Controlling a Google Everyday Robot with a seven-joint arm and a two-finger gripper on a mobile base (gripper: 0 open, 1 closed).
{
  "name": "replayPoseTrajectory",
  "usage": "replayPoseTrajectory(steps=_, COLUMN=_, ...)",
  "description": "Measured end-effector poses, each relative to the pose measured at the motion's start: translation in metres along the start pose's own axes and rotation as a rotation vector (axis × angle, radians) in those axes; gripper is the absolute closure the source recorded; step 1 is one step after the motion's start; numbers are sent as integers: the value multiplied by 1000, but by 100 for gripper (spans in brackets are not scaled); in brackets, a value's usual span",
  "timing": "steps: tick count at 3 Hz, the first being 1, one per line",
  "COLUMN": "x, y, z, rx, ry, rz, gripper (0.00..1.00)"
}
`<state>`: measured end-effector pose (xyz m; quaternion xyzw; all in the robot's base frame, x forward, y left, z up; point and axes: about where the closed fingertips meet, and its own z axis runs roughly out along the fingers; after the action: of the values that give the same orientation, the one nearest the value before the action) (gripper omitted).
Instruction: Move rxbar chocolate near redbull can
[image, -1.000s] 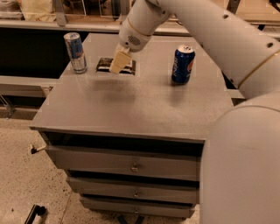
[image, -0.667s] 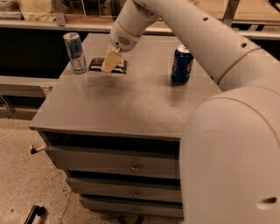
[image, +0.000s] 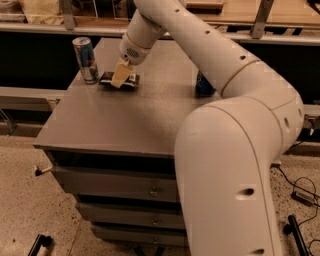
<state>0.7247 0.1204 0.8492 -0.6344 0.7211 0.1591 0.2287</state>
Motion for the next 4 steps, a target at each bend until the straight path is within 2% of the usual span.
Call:
replayPoseTrajectory(steps=1, x=0, y=-6, z=10, rx=-2, ry=1, rz=23, gripper=66)
replayPoseTrajectory(steps=3, x=-5, y=-9, z=15, rx=-11, ry=-9, rz=44, gripper=19)
replayPoseTrajectory(steps=4, x=-6, y=-6, z=8, rx=-19, ry=-22, rz=36, gripper=0)
